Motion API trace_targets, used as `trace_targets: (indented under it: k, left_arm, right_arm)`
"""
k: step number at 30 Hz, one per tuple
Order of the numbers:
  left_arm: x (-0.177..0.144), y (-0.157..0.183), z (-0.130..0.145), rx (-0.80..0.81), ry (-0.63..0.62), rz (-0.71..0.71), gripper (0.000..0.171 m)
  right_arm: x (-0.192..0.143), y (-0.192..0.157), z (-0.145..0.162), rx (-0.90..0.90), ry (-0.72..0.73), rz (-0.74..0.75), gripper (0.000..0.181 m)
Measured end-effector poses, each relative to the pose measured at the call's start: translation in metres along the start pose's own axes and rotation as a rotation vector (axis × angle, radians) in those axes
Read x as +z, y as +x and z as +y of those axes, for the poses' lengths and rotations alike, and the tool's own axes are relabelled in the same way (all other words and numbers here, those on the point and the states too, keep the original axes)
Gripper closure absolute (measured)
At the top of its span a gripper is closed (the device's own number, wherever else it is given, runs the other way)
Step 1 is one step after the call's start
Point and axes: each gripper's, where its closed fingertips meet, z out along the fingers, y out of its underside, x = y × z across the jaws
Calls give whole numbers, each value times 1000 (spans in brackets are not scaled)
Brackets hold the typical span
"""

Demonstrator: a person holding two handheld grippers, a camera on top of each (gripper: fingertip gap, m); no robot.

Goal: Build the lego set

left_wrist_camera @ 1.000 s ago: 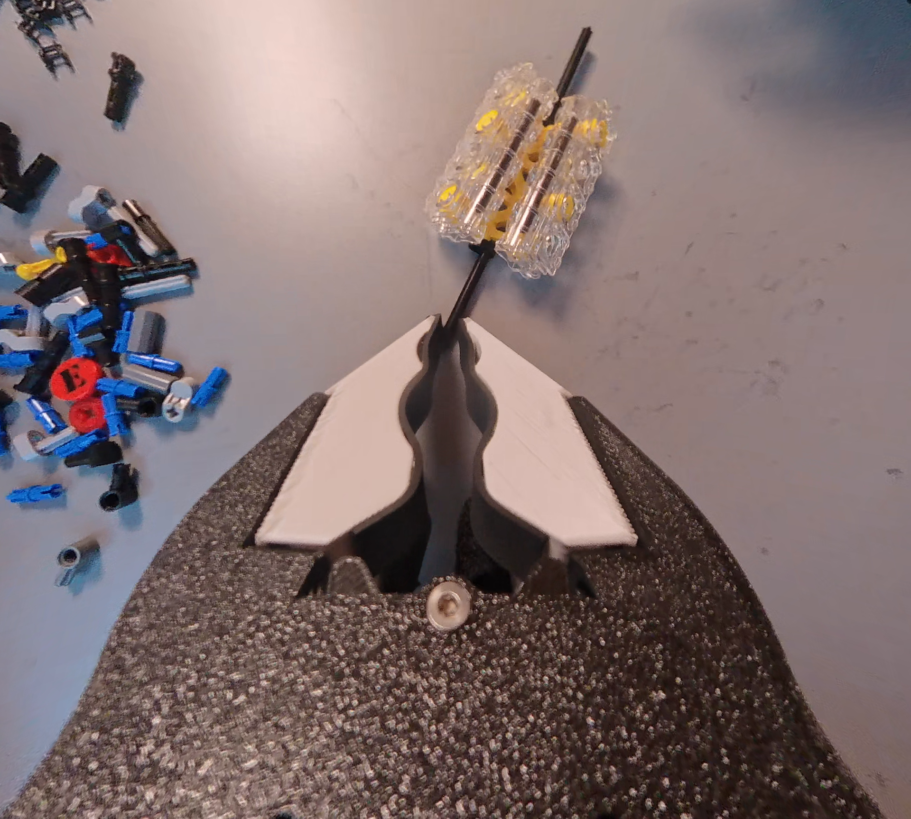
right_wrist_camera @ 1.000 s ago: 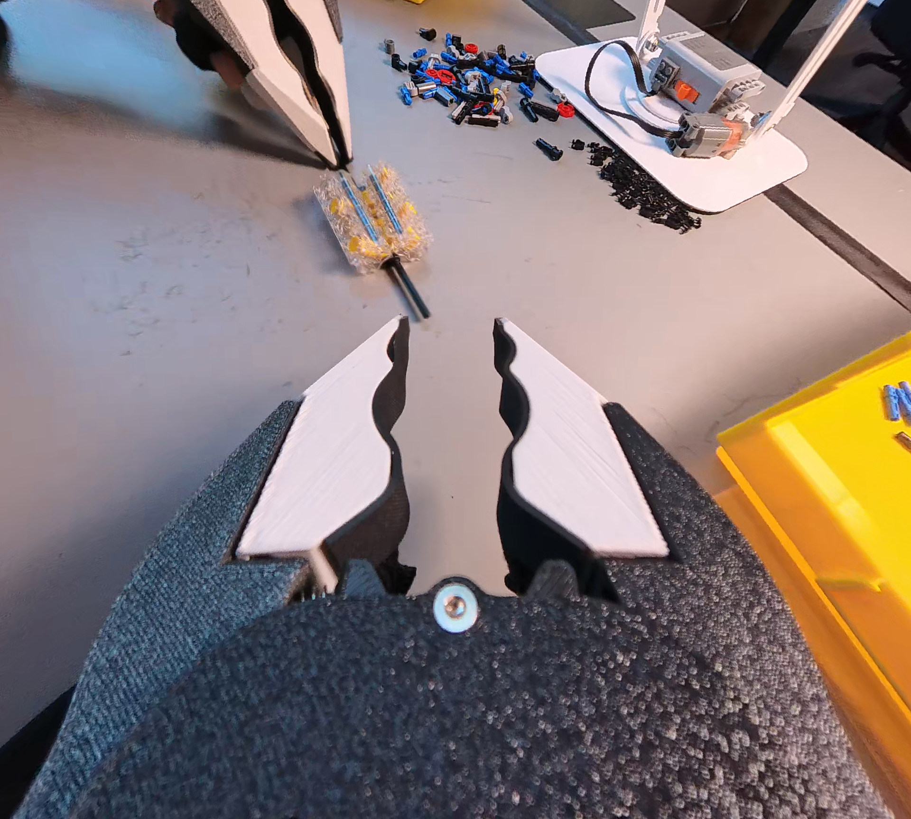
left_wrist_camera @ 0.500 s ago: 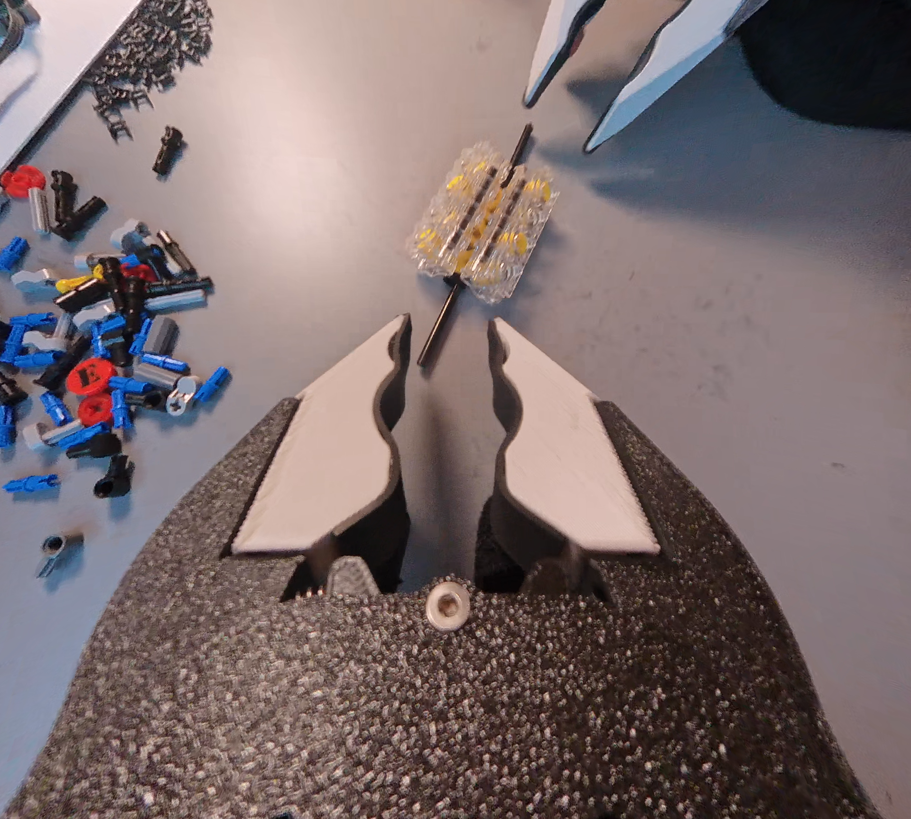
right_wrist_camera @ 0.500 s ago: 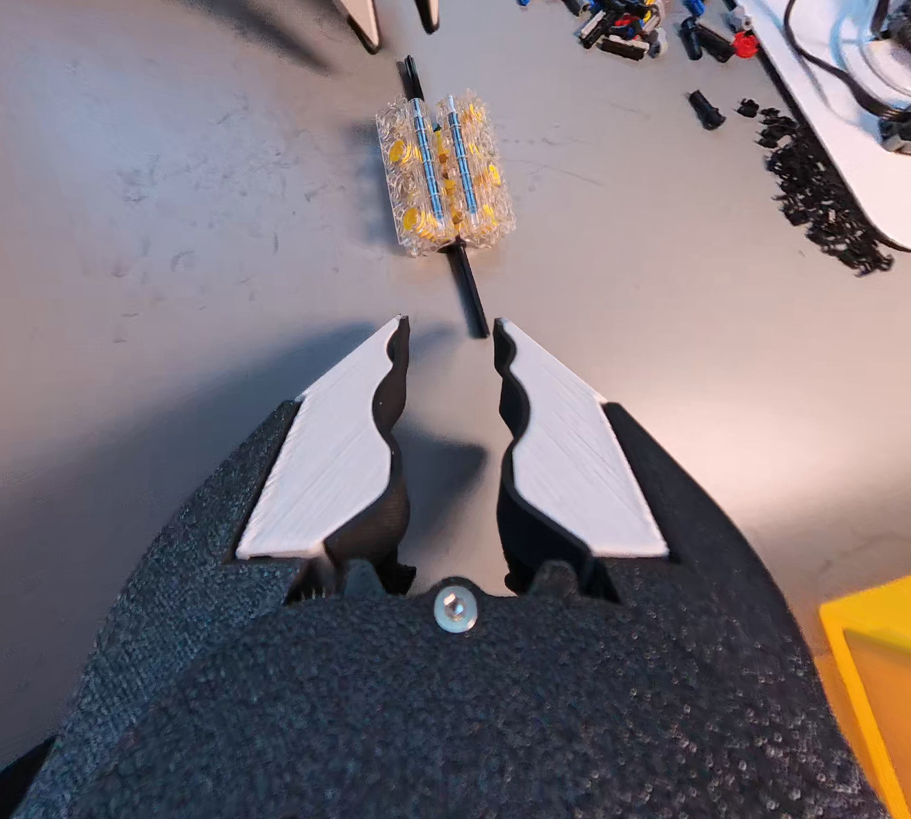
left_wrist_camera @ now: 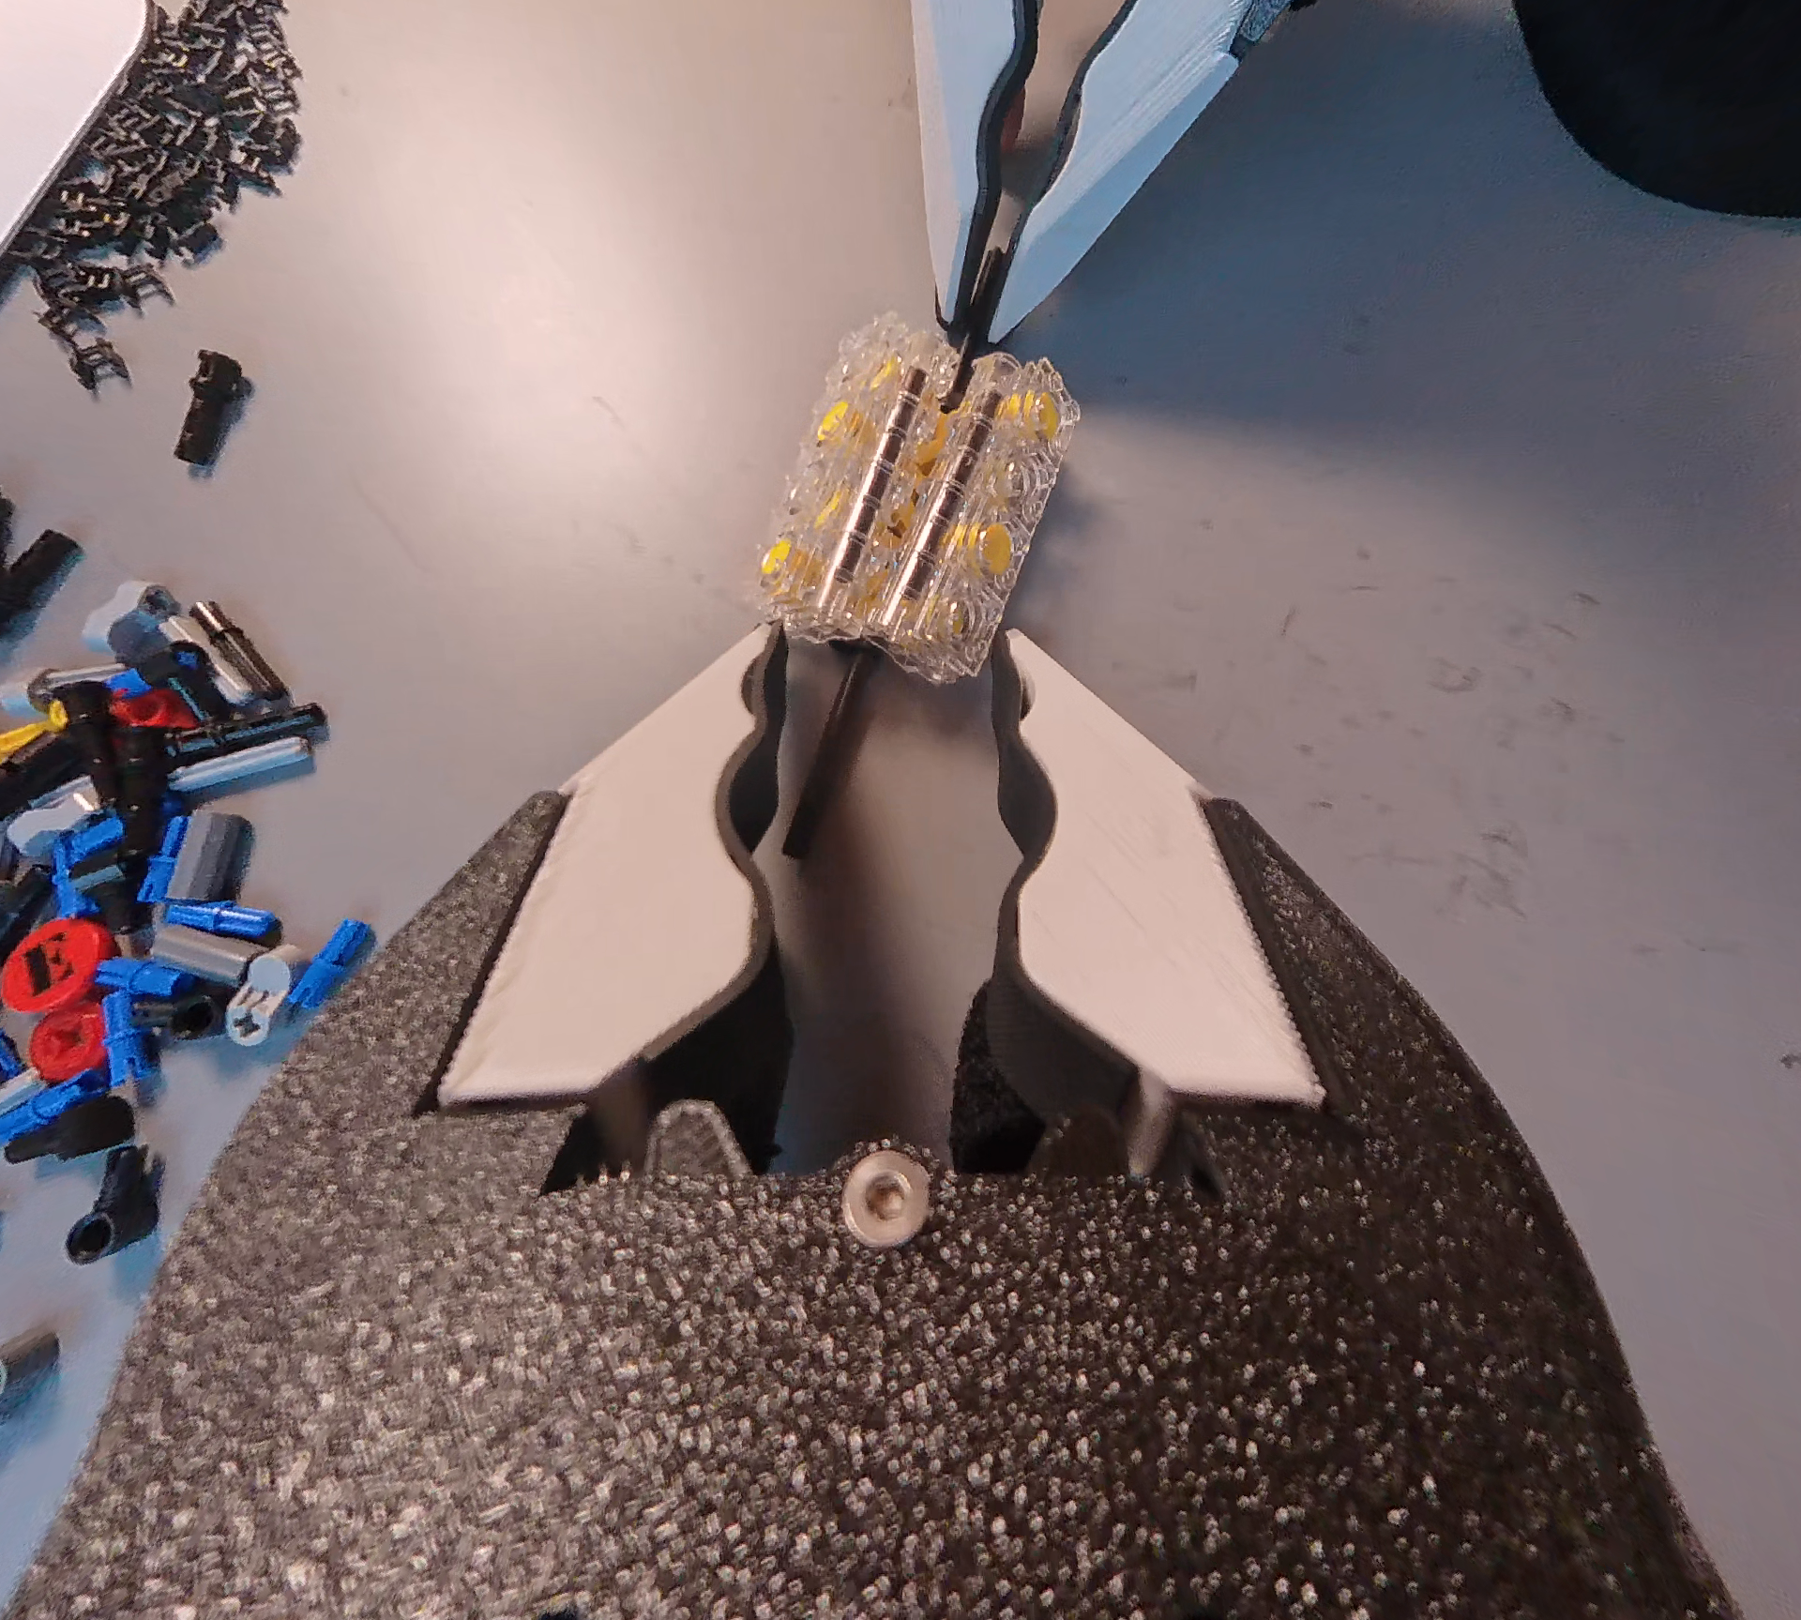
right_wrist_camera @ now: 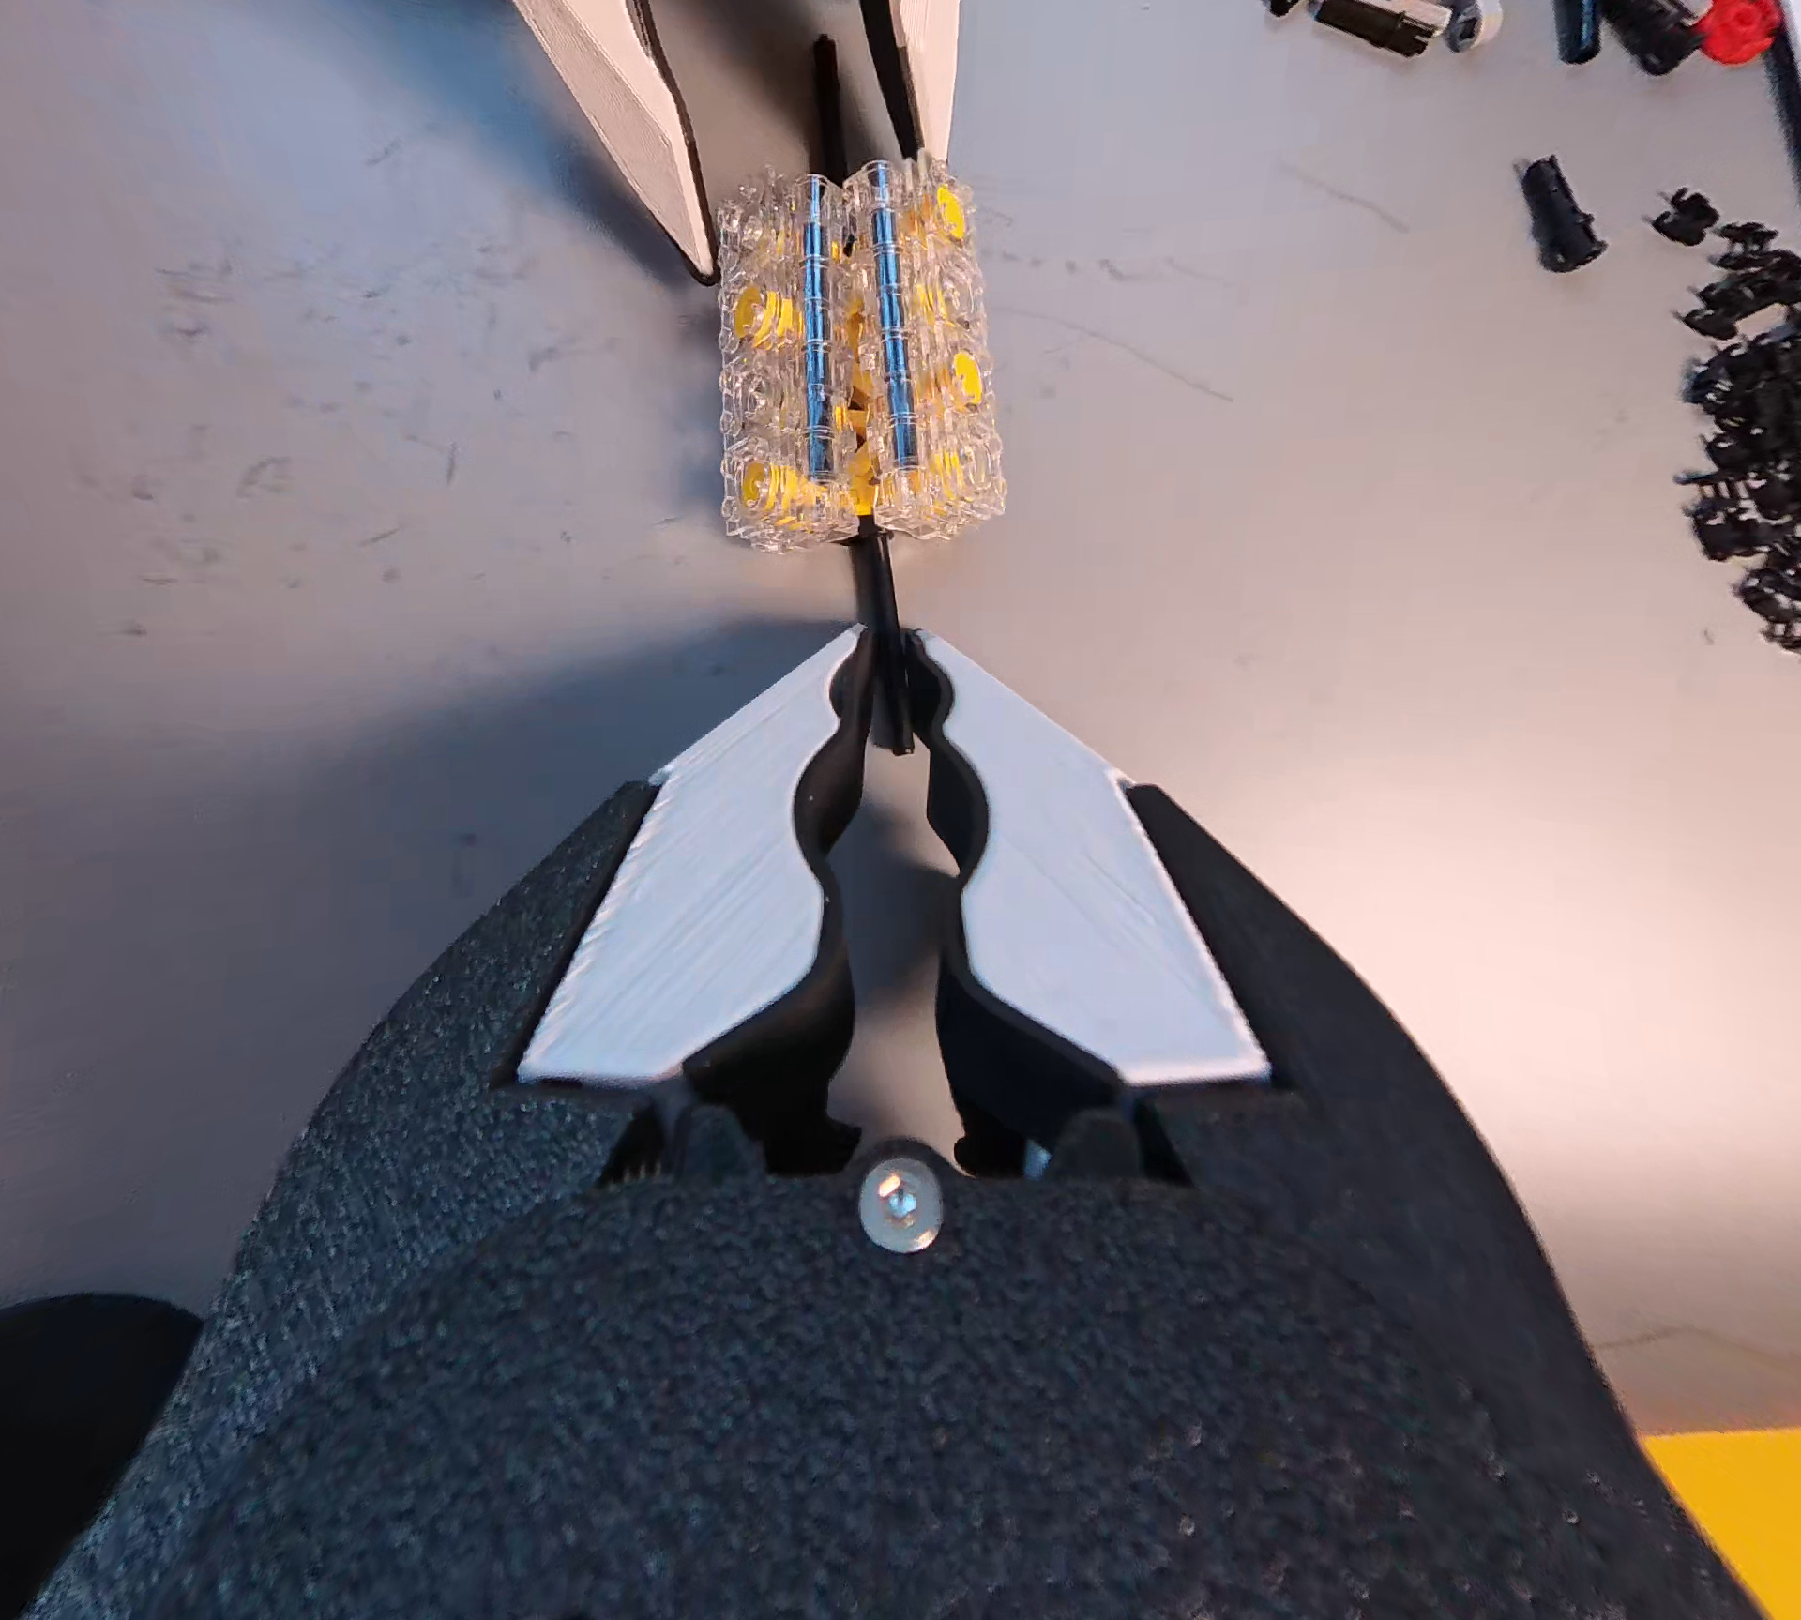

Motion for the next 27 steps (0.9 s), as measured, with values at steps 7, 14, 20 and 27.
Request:
trace_targets:
  k: [7, 14, 20, 27]
  left_arm:
    - [-13, -6, -11, -38, 96, -31, 127]
    - [-75, -40, -49, -127, 466, -291, 119]
    - [-122, -69, -61, -158, 682, -556, 130]
    - [-149, -84, -54, -159, 741, -726, 158]
  right_arm:
    - [-6, 8, 2, 13, 12, 33, 167]
    - [-61, 27, -31, 112, 322, 244, 131]
    - [-96, 54, -57, 146, 579, 516, 127]
    - [-103, 68, -76, 114, 661, 651, 128]
